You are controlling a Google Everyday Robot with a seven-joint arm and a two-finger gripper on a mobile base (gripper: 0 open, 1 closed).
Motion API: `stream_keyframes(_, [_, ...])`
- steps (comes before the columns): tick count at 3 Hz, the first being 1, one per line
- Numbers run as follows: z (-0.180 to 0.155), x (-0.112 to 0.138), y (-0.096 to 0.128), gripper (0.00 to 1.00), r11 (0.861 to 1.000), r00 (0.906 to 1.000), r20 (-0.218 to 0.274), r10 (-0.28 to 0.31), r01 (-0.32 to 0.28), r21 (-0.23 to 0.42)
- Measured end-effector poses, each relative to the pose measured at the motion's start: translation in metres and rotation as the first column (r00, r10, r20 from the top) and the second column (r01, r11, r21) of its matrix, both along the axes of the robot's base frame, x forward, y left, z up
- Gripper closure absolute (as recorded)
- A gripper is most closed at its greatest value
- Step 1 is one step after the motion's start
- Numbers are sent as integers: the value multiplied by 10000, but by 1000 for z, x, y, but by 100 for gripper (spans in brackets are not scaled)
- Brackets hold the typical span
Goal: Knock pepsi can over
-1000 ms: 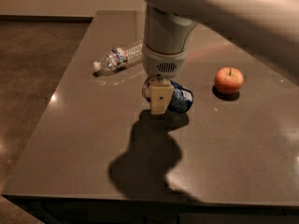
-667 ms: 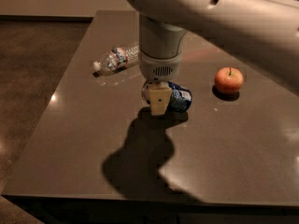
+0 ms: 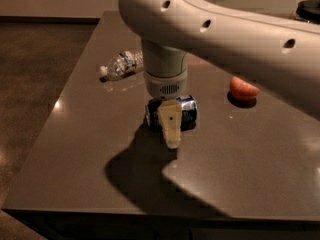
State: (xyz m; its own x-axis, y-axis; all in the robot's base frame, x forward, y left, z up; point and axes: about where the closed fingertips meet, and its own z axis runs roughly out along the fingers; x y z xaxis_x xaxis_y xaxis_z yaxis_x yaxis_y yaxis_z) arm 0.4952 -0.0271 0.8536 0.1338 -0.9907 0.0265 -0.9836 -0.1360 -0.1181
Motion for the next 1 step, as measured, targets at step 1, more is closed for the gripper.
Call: stream_keyframes(1, [0, 0, 0, 0, 10000, 10000, -4, 5, -5, -3])
